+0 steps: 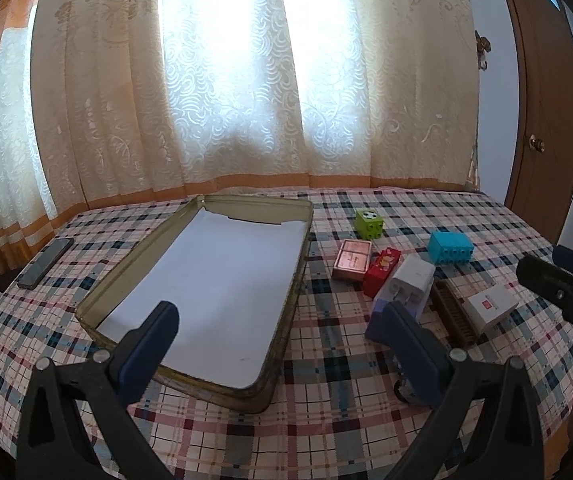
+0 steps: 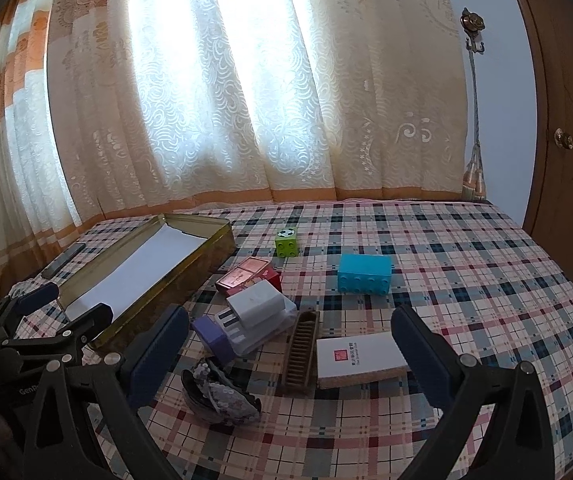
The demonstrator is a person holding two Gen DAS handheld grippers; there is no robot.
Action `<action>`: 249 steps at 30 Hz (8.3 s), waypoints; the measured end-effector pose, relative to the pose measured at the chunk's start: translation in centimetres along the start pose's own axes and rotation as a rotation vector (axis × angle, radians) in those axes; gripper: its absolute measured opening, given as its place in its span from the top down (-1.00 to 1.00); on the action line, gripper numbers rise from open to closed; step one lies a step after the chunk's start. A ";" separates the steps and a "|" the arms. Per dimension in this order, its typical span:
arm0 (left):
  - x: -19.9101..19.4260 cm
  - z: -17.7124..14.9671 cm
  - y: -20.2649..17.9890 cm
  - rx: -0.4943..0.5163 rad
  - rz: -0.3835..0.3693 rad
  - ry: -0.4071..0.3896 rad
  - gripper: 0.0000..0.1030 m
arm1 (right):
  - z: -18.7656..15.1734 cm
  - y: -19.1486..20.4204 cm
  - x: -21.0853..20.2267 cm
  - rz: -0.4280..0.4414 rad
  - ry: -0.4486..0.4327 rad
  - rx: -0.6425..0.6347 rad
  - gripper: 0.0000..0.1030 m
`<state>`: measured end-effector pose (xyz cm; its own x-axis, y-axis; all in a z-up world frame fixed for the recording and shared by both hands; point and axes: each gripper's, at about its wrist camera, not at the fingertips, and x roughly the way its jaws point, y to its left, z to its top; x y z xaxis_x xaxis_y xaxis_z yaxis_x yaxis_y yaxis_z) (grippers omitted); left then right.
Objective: Organize rigid objects
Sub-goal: 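Move both tools toward the cluster of objects beside the tray, then grasp the grey-black fabric bundle with the left tool while the right tool grasps the white red-logo box, then carry the fabric bundle with the left tool while the right tool carries the white box toward the tray, then lower the bundle into the tray and open the left tool while the right tool releases the white box there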
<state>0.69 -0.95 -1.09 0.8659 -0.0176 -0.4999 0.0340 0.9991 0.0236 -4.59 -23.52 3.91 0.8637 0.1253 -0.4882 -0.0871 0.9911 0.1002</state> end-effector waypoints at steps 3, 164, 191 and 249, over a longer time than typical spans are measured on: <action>0.0 -0.1 -0.3 0.004 0.002 0.000 -0.99 | -0.1 -0.3 -0.1 0.000 -0.001 0.005 -0.99; 1.6 -1.3 4.9 -0.135 0.002 -0.169 -0.39 | -1.7 7.1 4.8 0.084 -0.203 -0.125 -0.58; 1.9 -1.5 8.8 -0.171 0.079 -0.142 -0.39 | -1.9 12.4 5.5 0.175 -0.215 -0.188 -0.58; 7.6 3.4 12.3 -0.055 0.051 0.032 -0.39 | 3.6 15.1 11.8 0.302 -0.012 -0.181 -0.58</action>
<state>9.36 11.05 -1.66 0.8495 0.0336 -0.5266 -0.0379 0.9993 0.0026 6.09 -7.22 2.75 0.7912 0.4144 -0.4497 -0.4251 0.9014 0.0827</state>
